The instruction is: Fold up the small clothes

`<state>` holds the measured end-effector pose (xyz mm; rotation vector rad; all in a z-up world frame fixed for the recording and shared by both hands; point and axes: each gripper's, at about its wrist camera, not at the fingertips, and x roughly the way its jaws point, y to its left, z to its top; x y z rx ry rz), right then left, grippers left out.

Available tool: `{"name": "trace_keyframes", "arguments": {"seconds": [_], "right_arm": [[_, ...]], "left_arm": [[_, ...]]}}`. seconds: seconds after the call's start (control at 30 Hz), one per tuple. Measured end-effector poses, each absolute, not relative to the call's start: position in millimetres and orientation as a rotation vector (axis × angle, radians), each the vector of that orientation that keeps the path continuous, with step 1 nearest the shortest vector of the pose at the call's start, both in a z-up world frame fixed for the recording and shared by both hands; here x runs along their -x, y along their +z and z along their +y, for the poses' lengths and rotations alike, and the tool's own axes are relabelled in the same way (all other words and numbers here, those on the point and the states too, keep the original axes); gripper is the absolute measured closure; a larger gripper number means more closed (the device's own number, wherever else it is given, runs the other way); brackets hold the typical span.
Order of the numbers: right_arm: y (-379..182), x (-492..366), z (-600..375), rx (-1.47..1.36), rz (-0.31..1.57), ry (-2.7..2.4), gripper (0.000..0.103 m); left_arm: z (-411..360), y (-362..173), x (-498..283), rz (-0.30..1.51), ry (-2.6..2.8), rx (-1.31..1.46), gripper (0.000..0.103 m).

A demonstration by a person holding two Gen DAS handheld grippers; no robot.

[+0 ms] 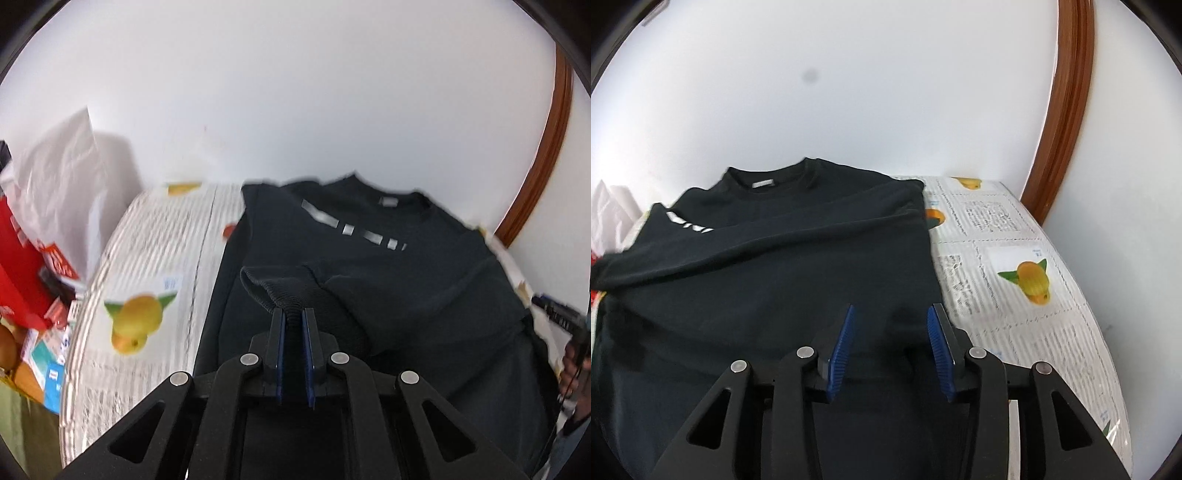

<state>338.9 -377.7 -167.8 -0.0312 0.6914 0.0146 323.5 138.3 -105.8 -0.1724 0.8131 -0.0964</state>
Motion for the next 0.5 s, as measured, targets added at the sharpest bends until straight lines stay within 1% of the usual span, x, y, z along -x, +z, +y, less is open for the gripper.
{"name": "trace_keyframes", "arguments": {"seconds": [0.1, 0.23, 0.3, 0.5], "right_arm": [[-180.9, -353.8, -379.3, 0.043, 0.727, -0.005, 0.062], [-204.9, -366.5, -385.4, 0.063, 0.799, -0.062, 0.062], [-206.3, -361.2, -390.0, 0.049, 0.79, -0.06, 0.061], [-195.4, -333.1, -396.5, 0.01, 0.772, -0.006, 0.058]], "left_arm": [[138.7, -126.4, -323.4, 0.864, -0.092, 0.184, 0.094], [133.1, -140.9, -327.0, 0.9, -0.086, 0.175, 0.093], [132.8, -141.8, -326.7, 0.906, -0.076, 0.171, 0.09], [131.9, -137.2, -314.4, 0.904, -0.051, 0.166, 0.09]]}}
